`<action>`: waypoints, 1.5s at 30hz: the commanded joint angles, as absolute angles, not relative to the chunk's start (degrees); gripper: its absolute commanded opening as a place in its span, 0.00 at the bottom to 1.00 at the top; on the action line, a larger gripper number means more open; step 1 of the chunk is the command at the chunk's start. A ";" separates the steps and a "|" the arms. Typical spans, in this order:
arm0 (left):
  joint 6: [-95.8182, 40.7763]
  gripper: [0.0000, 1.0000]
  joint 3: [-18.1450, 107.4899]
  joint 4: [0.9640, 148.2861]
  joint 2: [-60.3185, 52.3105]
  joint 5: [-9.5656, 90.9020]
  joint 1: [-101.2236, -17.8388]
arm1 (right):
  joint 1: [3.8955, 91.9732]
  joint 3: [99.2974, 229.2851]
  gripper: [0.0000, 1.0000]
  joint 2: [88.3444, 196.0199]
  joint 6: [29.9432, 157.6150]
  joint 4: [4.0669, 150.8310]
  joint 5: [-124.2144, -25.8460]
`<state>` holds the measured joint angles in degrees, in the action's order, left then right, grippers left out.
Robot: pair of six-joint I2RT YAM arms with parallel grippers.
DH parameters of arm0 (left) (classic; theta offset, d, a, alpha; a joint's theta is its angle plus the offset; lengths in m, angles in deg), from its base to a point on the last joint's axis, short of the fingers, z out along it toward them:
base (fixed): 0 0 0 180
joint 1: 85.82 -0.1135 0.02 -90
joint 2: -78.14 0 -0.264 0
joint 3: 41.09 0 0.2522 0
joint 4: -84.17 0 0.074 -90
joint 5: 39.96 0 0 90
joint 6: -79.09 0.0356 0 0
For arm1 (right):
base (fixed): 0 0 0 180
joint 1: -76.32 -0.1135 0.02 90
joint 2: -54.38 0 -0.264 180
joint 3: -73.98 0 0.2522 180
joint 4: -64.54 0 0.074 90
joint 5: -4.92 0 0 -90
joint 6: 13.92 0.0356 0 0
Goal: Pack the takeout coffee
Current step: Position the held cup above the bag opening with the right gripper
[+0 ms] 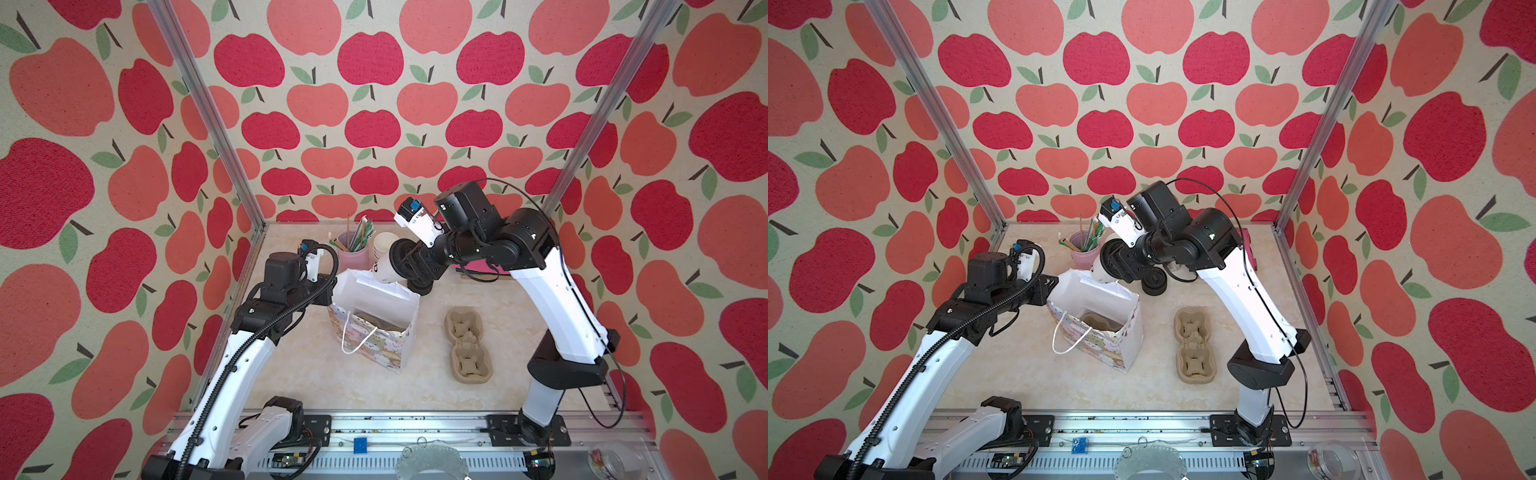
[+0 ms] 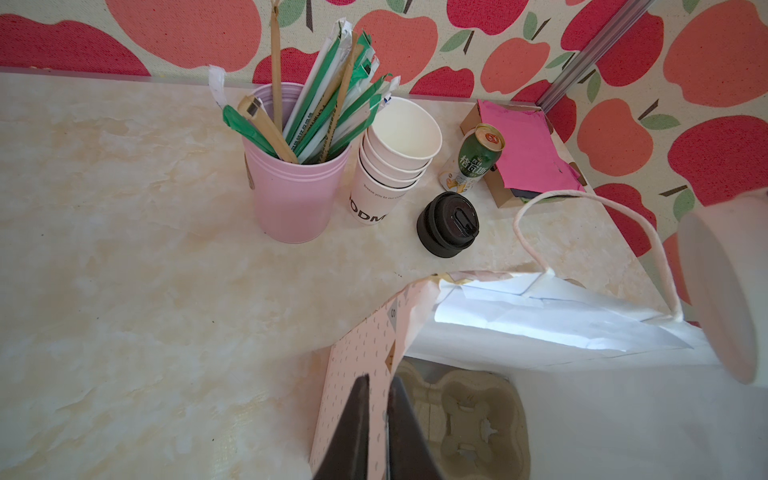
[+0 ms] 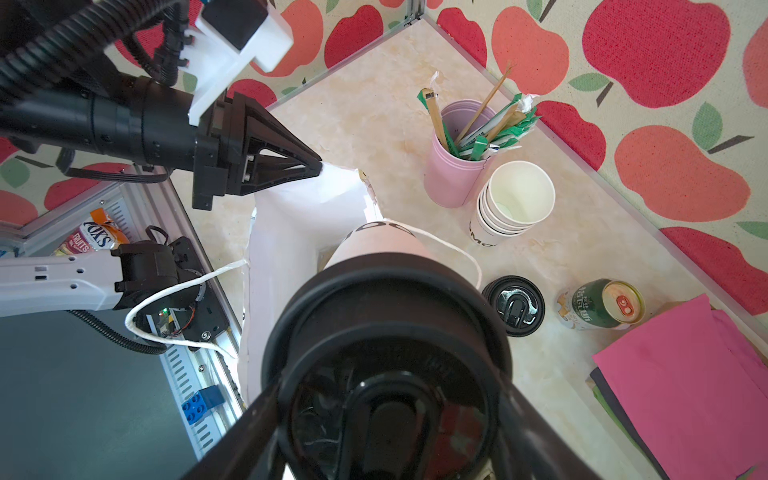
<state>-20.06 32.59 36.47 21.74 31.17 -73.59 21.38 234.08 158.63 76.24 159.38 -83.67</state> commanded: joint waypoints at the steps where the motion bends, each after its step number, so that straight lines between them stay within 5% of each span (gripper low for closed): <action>1: -20.49 0.13 32.18 37.62 21.20 30.35 -73.96 | 19.81 235.29 0.67 158.77 74.53 158.81 -83.37; 45: -20.67 0.12 30.79 37.88 21.80 30.70 -74.35 | 11.67 215.97 0.67 168.10 75.44 161.14 -88.94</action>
